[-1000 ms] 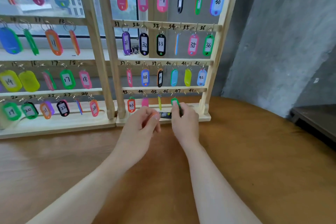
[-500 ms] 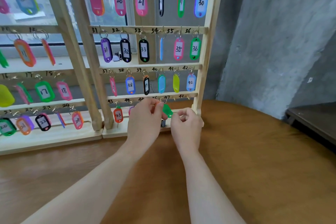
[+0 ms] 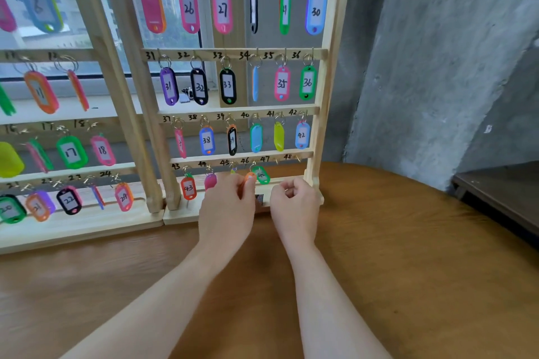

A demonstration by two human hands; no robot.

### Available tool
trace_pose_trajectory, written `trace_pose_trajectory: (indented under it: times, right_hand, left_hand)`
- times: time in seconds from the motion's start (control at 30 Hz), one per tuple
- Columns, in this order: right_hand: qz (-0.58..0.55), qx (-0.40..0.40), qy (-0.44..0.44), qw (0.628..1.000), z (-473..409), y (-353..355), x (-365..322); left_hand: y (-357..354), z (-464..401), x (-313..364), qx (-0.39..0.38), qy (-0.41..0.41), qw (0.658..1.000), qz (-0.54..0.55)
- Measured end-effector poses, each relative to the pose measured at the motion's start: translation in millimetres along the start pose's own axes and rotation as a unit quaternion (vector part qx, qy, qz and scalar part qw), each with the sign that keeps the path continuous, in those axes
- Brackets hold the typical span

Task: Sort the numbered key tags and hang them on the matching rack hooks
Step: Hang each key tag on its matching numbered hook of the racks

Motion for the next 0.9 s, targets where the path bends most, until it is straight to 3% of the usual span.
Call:
trace_pose_trajectory:
  times: [0.37, 0.6, 0.77, 0.9]
  right_hand:
    - [0.028, 0.005, 0.063, 0.998, 22.0, 54.8, -36.7]
    - [0.064, -0.074, 0.135, 0.986, 37.8, 131.8, -102.1]
    - [0.177, -0.117, 0.215, 0.953, 72.9, 214.0, -132.9]
    - [0.277, -0.093, 0.251, 0.923, 108.0, 283.5, -120.2]
  left_hand:
    - [46.8, 61.9, 14.0, -0.086, -0.011, 0.995, 0.047]
    - [72.6, 129.1, 62.6, -0.154, -0.052, 0.984, 0.076]
    - [75.4, 205.4, 95.5, -0.269, -0.120, 0.950, 0.104]
    - [74.9, 260.3, 116.3, -0.387, -0.097, 0.895, 0.201]
Point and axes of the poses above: each hand's wrist, its own z-axis away from the middle knuckle, its own y-axis out of the back of the hand, x = y × z, the point moved 9 cm from there along -z, towards the middle knuckle, and after that the axes turned 13 degrees about x, right-handed, at the moved point
